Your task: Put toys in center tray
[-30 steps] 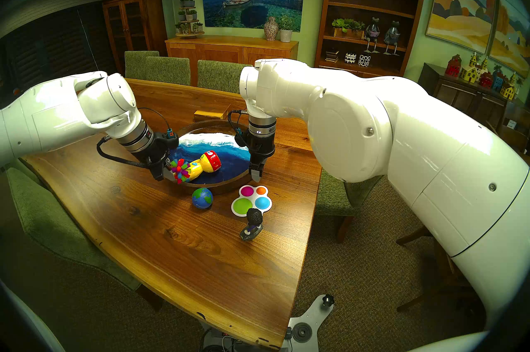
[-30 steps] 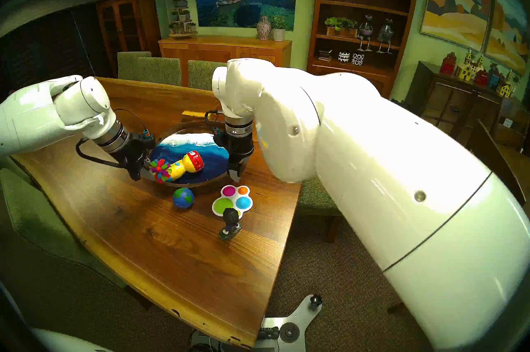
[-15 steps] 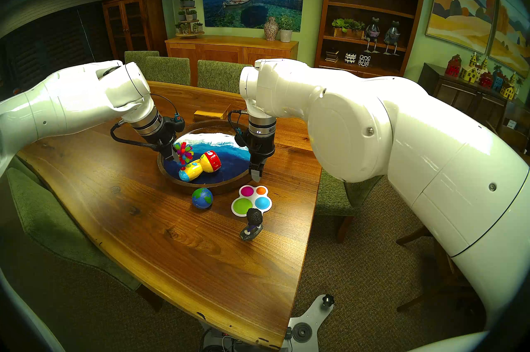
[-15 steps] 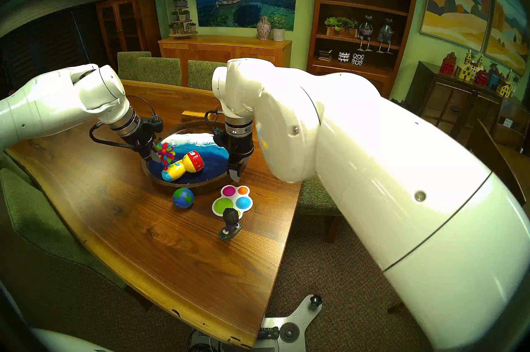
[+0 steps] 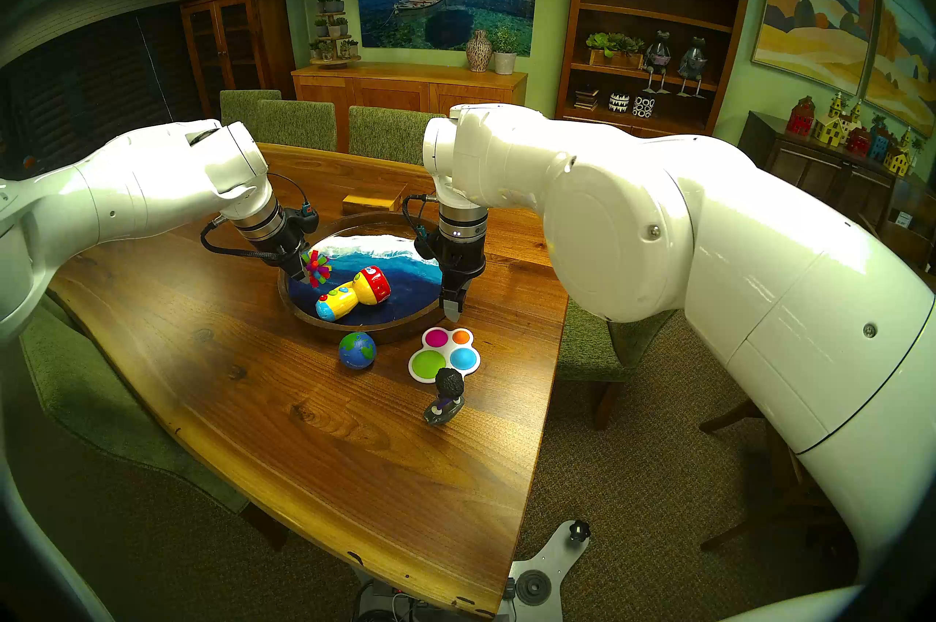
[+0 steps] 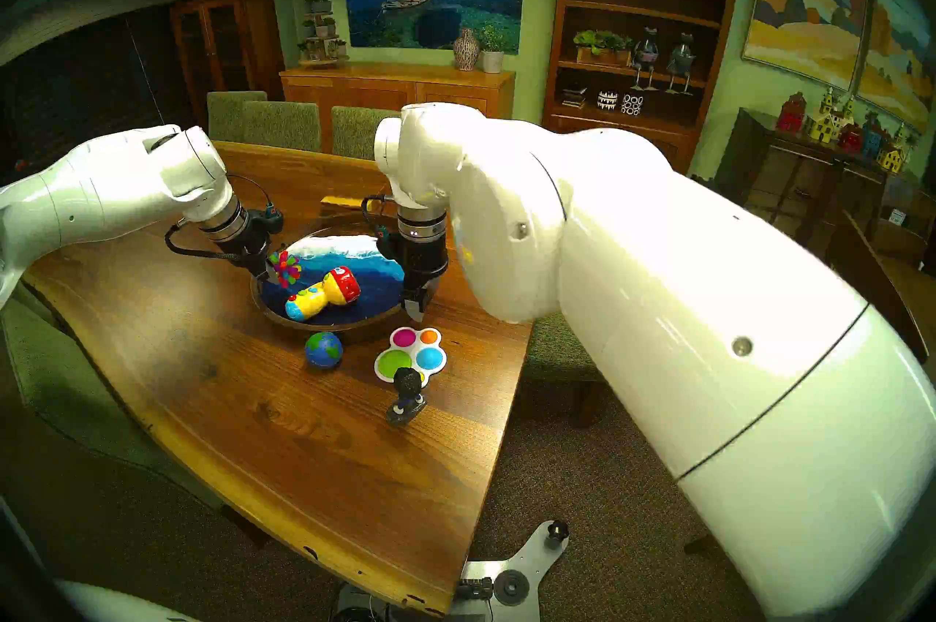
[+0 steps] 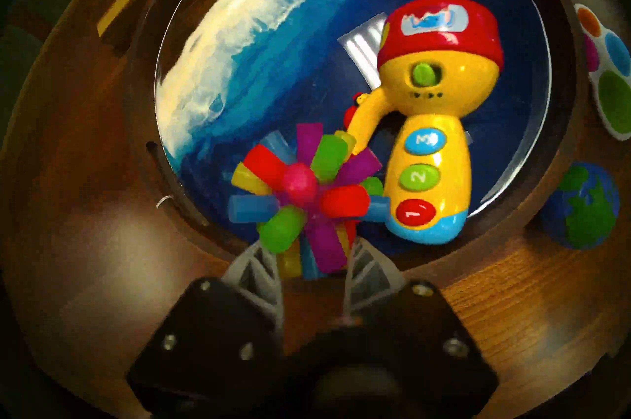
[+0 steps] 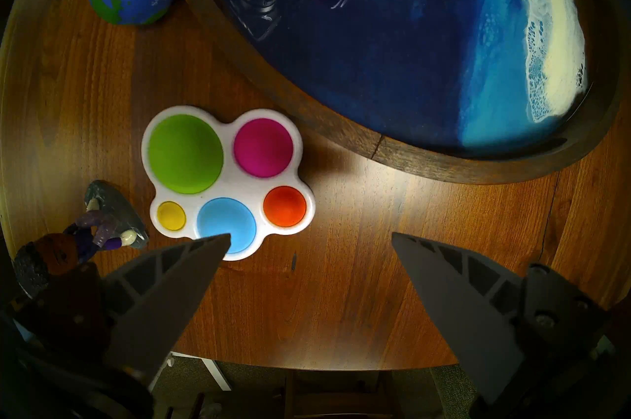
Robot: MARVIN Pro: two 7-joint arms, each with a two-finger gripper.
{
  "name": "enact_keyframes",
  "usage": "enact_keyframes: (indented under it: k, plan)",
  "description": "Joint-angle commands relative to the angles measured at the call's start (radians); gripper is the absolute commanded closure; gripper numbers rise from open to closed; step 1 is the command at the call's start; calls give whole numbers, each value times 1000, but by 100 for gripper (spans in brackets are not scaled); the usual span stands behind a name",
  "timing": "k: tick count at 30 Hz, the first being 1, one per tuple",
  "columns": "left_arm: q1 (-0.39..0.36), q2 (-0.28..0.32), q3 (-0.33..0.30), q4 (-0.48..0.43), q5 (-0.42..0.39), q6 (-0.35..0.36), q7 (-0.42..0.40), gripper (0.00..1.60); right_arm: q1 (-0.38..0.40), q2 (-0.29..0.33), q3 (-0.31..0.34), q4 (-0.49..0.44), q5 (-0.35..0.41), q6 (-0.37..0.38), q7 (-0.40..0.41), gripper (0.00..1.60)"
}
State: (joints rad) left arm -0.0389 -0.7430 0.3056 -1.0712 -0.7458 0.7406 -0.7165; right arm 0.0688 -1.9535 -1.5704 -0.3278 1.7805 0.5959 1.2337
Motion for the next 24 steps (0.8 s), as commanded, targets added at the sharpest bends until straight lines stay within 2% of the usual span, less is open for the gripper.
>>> enact_keyframes:
  k: [1,2,3,5,9,13,19,24]
  plan:
    - [0,-64,-16,116,-18,-46,-49,81,39,1,1,21,1,-1,3,0]
    - [2,-71,-14,133,-19,-57,-61,55,39,1,1,21,1,-1,3,0]
    - [3,-79,-12,151,-19,-67,-77,21,39,1,2,20,1,-1,3,0]
    - [3,-93,-9,184,-19,-84,-108,0,40,1,2,20,1,-1,4,0]
    - [-11,-106,-2,217,-12,-108,-168,0,40,1,2,20,1,-1,4,0]
    - [-33,-89,0,197,-5,-129,-219,0,40,1,2,20,0,-1,3,0]
    - [-97,-9,-12,55,11,-145,-278,0,38,1,3,21,0,0,2,0]
    - [-117,42,-60,-36,34,-155,-319,0,37,1,3,21,-1,0,1,0]
